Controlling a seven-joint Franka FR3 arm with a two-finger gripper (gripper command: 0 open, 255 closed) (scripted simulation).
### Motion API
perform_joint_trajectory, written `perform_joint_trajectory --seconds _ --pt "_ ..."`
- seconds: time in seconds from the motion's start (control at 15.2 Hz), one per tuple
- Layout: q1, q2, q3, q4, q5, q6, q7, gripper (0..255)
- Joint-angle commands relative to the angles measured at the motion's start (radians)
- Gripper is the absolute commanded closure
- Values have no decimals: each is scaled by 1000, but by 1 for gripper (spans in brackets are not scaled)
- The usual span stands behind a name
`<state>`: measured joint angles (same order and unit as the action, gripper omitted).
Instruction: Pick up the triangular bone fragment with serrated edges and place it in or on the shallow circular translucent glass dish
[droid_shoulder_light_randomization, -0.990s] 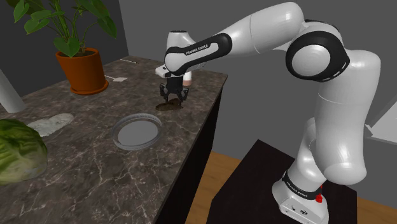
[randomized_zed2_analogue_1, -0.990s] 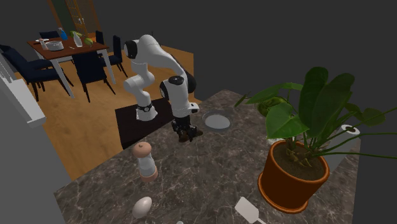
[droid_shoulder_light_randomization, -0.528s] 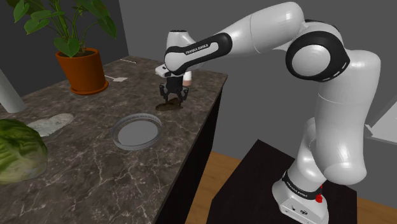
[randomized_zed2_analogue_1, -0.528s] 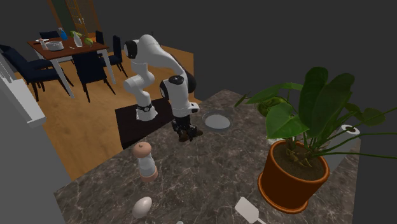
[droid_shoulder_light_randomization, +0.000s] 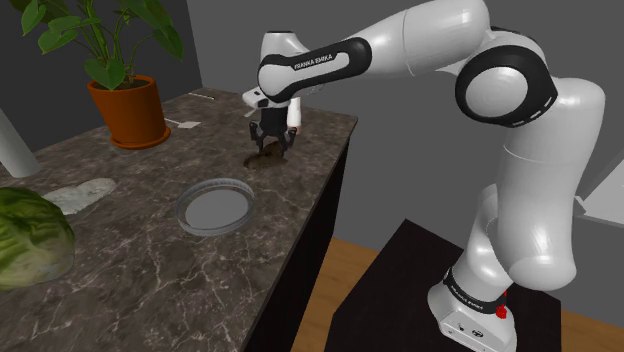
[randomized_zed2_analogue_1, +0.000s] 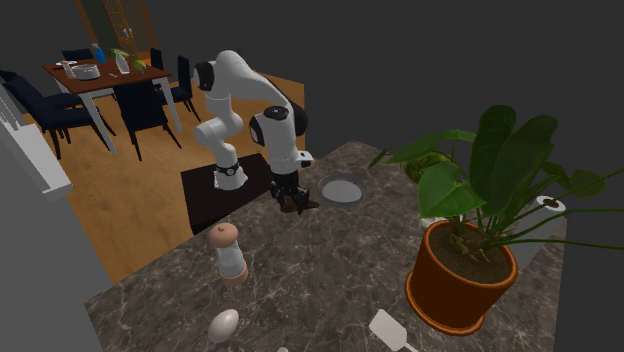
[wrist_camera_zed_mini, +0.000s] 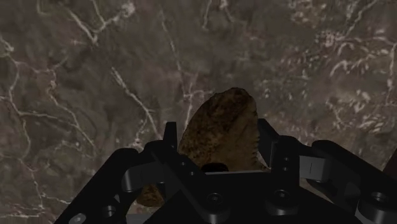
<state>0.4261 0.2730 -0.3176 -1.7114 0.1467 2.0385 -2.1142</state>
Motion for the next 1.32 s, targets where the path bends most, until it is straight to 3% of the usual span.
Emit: perform_joint_trajectory --seconds 0.0,0.59,1.25 --pt "1 -9 -1 20 -5 -29 5 255" --pt "-1 -26 -5 109 -15 -133 15 255" --pt "132 22 69 177 -38 -140 230 255"
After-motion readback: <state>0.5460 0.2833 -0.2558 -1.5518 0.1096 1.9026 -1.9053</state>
